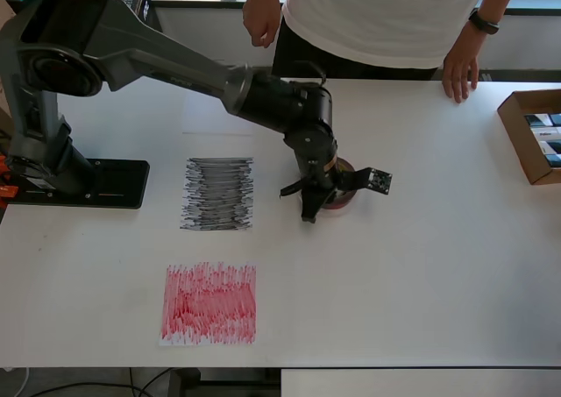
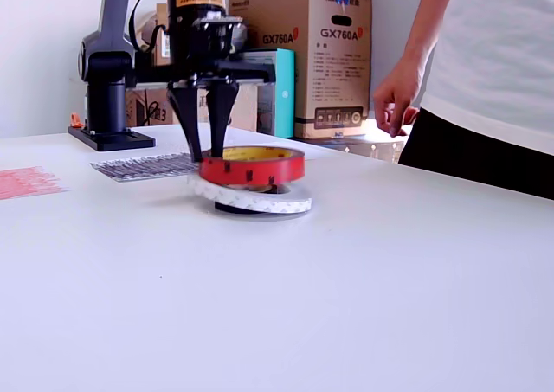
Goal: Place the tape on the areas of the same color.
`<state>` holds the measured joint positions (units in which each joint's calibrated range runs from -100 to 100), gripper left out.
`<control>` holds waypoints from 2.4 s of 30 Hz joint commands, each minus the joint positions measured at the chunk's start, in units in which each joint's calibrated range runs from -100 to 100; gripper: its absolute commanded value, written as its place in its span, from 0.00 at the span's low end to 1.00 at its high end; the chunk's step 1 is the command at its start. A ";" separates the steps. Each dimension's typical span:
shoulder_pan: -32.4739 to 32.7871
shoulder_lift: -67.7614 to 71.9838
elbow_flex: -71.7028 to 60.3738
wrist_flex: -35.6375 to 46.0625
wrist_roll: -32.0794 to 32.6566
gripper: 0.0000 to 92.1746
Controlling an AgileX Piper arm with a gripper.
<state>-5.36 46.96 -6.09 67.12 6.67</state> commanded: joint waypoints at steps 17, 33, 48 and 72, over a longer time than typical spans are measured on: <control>-2.04 -12.07 3.13 5.30 -1.83 0.00; -16.96 -36.67 27.76 2.76 -17.79 0.00; -32.59 -40.79 38.75 -1.57 -31.63 0.00; -33.62 -23.57 33.57 -12.01 -32.04 0.00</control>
<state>-39.16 21.52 28.85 55.22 -25.42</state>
